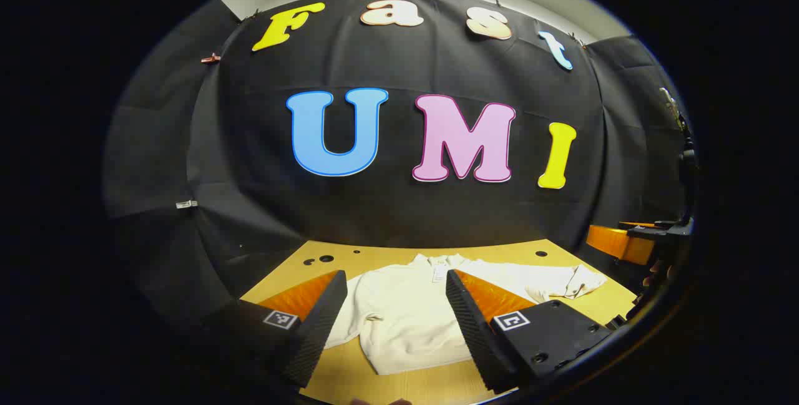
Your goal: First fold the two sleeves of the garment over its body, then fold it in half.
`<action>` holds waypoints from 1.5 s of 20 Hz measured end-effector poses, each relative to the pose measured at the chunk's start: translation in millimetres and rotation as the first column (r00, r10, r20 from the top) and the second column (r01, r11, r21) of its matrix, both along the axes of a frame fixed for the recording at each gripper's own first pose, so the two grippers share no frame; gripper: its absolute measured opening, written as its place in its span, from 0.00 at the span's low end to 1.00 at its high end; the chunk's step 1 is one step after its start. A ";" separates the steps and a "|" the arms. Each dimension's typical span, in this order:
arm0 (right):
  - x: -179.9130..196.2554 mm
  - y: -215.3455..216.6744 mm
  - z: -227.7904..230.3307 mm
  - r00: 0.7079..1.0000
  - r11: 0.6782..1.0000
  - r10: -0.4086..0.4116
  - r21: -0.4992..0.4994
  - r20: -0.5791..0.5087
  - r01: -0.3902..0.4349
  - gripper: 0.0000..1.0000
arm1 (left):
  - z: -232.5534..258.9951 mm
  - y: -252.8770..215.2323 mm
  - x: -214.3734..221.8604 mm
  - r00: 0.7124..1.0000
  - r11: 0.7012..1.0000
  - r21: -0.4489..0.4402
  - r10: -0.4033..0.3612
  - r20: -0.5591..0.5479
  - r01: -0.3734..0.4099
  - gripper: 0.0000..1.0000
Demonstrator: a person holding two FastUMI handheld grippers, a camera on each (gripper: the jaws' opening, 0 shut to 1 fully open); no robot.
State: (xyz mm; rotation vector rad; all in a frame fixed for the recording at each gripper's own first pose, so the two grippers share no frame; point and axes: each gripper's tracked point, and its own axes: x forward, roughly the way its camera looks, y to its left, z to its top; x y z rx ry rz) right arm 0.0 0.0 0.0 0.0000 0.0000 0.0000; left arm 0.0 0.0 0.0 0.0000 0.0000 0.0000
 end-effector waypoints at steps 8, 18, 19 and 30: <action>8.4 17.3 0.9 0.998 0.997 0.069 -0.026 0.001 -0.069 0.99 | 0.2 -2.2 7.1 1.000 1.000 0.018 -0.002 -0.007 0.002 0.98; 20.1 13.6 -6.8 0.996 0.995 0.089 -0.034 -0.023 -0.089 0.99 | -4.5 -8.1 13.3 1.000 0.999 0.042 -0.024 -0.020 0.025 0.98; 21.1 12.4 -7.8 0.996 0.995 0.089 -0.035 -0.027 -0.089 0.99 | -4.9 -9.7 15.0 0.999 0.999 0.041 -0.026 -0.022 0.027 0.98; 46.3 -23.6 -14.7 0.999 0.992 0.036 -0.123 -0.029 -0.040 0.99 | -18.8 -16.2 31.9 0.998 0.999 0.050 -0.016 -0.053 0.019 0.98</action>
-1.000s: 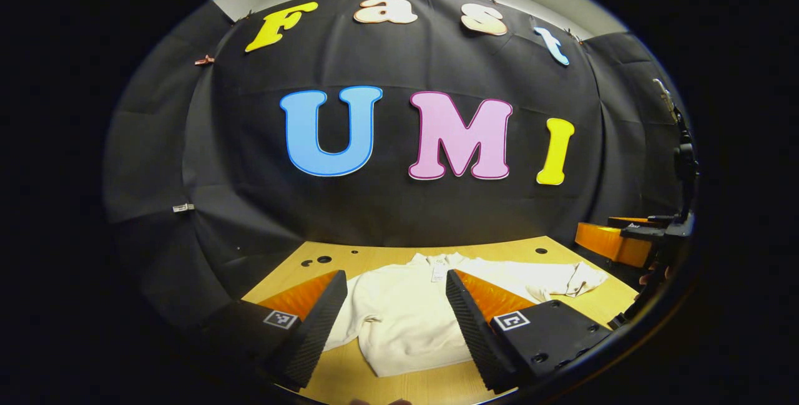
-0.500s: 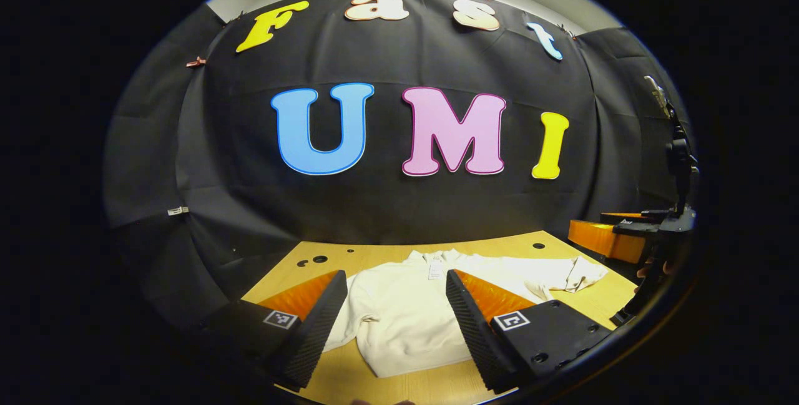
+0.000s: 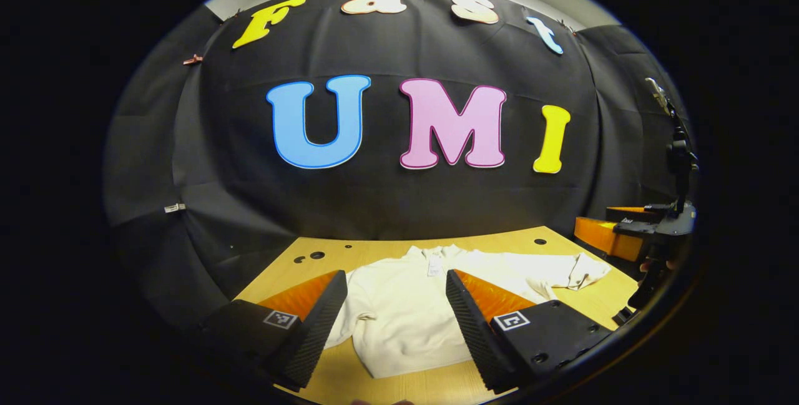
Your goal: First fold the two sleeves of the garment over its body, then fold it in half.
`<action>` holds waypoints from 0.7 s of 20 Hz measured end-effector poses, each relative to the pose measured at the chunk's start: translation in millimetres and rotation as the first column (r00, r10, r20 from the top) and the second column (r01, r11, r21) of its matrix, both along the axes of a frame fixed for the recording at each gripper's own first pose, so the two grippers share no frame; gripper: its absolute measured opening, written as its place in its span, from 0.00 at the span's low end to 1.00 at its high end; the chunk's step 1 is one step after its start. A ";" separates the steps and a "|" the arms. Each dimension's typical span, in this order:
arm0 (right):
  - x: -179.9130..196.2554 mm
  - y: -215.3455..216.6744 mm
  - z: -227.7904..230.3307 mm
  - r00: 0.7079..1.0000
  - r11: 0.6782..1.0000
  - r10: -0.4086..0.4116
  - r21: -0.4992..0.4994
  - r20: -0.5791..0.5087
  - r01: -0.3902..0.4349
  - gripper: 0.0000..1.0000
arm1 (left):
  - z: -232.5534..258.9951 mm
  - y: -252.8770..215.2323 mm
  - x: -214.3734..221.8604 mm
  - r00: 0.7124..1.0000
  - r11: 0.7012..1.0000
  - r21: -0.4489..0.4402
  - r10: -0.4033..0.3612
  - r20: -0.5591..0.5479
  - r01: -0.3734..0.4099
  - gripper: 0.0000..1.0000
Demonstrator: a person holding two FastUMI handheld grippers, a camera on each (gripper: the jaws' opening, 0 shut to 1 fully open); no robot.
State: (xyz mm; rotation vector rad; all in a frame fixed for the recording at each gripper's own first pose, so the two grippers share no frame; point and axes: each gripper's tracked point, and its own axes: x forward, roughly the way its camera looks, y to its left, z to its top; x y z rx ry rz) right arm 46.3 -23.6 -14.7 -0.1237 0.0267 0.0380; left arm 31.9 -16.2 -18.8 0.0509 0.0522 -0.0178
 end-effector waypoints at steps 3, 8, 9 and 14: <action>13.0 -25.0 -7.7 0.999 0.999 -0.032 0.003 -0.034 0.032 0.98 | -4.7 -4.1 5.5 1.000 1.000 -0.007 0.003 -0.012 -0.003 0.98; 41.1 -99.3 -26.7 0.983 0.988 -0.152 0.016 -0.099 0.154 0.98 | -18.6 -4.9 14.6 0.999 1.000 0.000 0.020 -0.043 -0.020 0.98; 46.8 -115.7 -31.0 0.976 0.982 -0.185 0.010 -0.115 0.188 0.98 | -22.4 -4.7 16.6 0.999 1.000 0.001 0.025 -0.048 -0.025 0.98; 66.6 -178.6 -53.7 0.931 0.949 -0.305 0.015 -0.201 0.315 0.98 | -35.6 1.4 25.8 0.995 0.998 -0.006 0.064 -0.075 -0.064 0.98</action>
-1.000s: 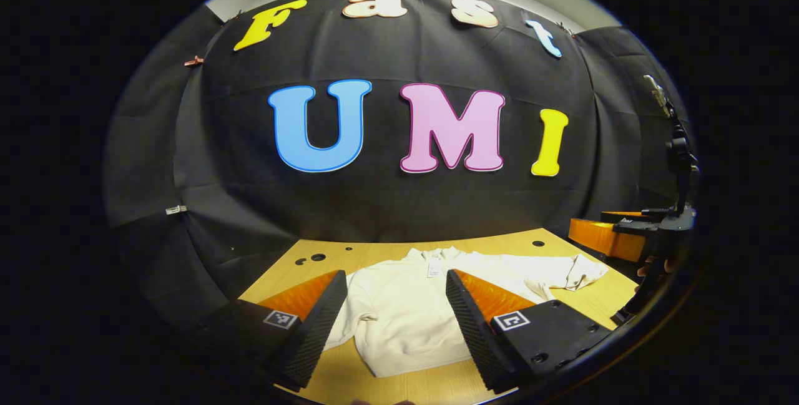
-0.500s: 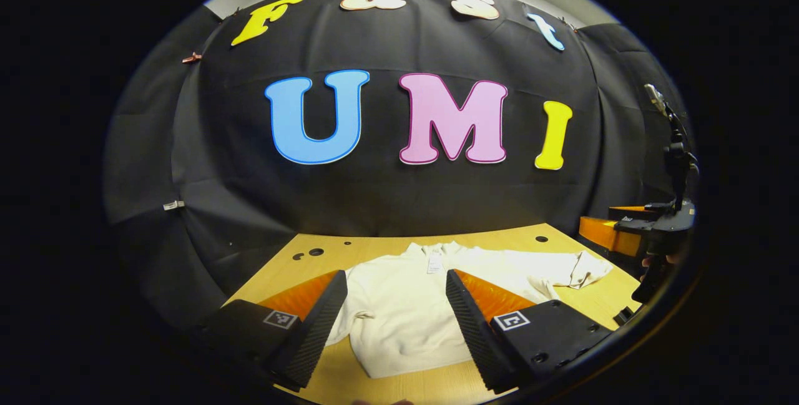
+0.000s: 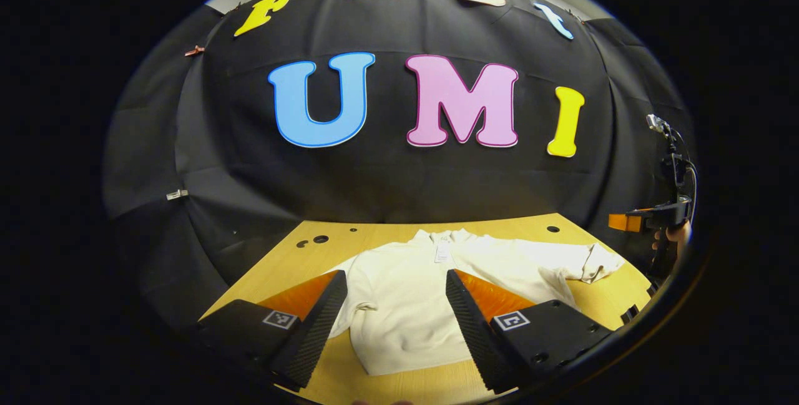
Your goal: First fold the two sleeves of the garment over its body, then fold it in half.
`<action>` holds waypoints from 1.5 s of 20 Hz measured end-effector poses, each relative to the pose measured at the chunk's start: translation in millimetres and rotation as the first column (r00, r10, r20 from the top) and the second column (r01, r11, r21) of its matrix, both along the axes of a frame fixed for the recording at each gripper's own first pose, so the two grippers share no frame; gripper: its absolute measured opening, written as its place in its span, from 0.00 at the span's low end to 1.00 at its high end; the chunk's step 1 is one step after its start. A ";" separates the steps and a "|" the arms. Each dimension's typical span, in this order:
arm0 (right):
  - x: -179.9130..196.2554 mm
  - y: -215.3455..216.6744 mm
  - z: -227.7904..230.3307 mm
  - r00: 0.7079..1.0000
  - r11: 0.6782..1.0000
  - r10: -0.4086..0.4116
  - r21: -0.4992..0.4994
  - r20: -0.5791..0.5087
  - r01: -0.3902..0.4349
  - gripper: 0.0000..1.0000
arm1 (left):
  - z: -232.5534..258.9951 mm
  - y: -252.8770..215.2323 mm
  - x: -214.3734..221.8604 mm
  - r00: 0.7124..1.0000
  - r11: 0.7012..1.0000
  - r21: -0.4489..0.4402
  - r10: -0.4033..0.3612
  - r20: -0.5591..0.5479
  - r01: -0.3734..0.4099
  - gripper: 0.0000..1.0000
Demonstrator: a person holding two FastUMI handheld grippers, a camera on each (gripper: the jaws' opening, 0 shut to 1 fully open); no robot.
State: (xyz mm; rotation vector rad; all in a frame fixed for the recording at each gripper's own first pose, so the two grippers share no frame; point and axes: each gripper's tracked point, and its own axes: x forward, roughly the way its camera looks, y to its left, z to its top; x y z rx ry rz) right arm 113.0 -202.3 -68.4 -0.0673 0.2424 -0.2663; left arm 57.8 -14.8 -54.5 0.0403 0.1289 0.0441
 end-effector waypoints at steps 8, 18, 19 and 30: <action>24.9 -86.9 -98.1 0.953 0.970 -0.196 0.098 -0.231 0.223 0.98 | -13.6 11.0 14.8 0.997 0.997 0.021 0.073 -0.031 -0.073 0.98; 22.3 -123.4 -202.1 0.844 0.890 -0.275 0.212 -0.460 0.405 0.98 | -25.4 7.4 13.3 0.988 0.989 0.064 0.136 -0.069 -0.131 0.98; 21.8 -123.5 -207.6 0.838 0.888 -0.271 0.213 -0.473 0.407 0.98 | -25.4 5.6 12.4 0.988 0.989 0.065 0.138 -0.070 -0.133 0.98; 36.4 -106.9 -211.0 0.870 0.884 -0.226 0.282 -0.438 0.372 0.23 | -14.8 -4.1 6.0 0.993 0.992 0.090 0.094 -0.075 -0.088 0.98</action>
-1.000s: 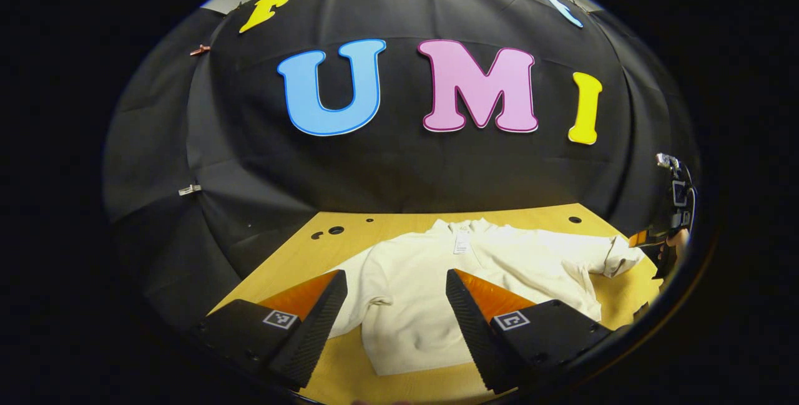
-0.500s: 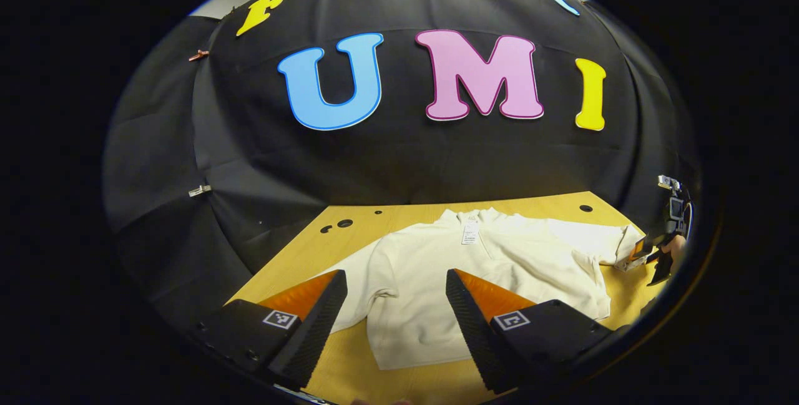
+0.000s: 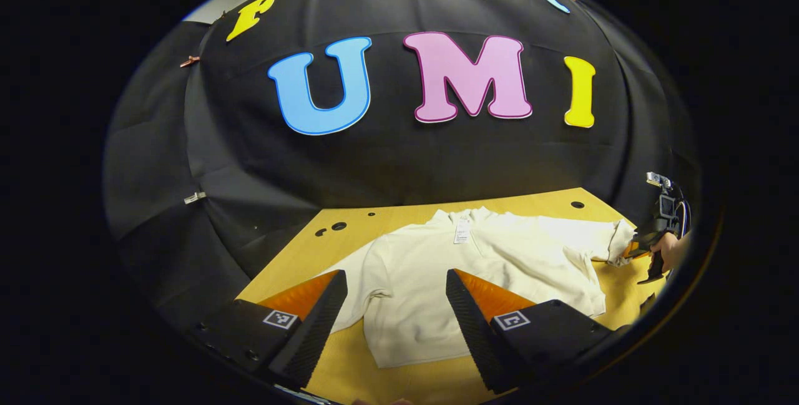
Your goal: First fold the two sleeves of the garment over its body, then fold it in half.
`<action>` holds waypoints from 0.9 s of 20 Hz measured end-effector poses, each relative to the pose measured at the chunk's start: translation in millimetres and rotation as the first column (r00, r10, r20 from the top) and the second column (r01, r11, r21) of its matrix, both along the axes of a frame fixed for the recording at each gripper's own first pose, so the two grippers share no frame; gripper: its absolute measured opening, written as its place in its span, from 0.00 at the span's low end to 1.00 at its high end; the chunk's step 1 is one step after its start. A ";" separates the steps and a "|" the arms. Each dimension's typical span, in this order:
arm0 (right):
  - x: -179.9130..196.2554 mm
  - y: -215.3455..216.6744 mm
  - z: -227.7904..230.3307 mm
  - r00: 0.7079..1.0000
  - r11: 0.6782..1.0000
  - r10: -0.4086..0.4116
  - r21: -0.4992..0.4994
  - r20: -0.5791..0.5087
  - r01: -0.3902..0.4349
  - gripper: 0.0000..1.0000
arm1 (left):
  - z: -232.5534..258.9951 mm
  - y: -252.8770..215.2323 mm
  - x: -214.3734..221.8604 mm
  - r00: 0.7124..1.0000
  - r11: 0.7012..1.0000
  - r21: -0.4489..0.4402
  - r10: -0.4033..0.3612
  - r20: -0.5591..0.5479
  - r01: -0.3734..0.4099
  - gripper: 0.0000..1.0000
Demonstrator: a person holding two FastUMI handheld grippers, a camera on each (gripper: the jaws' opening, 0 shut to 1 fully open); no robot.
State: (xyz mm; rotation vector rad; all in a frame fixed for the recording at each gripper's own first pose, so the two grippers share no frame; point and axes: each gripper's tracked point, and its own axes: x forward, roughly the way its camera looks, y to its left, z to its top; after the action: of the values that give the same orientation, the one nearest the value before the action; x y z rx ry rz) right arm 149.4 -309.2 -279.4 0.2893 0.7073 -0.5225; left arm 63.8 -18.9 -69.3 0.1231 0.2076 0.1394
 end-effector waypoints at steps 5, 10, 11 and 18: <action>-0.4 -2.7 8.8 0.998 0.998 0.016 0.059 0.056 -0.019 0.07 | -1.2 6.6 0.2 1.000 1.000 0.008 -0.010 -0.010 0.010 0.98; 17.5 3.2 62.2 0.986 0.996 0.094 -0.019 0.138 -0.093 0.07 | 1.6 13.4 -1.4 1.000 0.999 0.023 -0.025 0.000 0.025 0.98; 24.6 6.1 75.9 0.981 0.993 0.114 -0.037 0.159 -0.109 0.07 | 2.5 14.5 -2.2 1.000 0.999 0.020 -0.024 0.003 0.024 0.98; 103.9 93.5 204.2 0.889 0.951 0.308 -0.119 0.337 -0.285 0.07 | -1.3 31.9 -16.8 1.000 1.000 -0.001 -0.001 0.026 0.001 0.98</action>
State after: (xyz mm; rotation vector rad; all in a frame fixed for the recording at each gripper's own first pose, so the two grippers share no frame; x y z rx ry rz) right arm 253.3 -215.7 -75.2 0.1996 0.3719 -0.1910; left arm 46.9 13.0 -70.6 0.1204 0.1815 0.1396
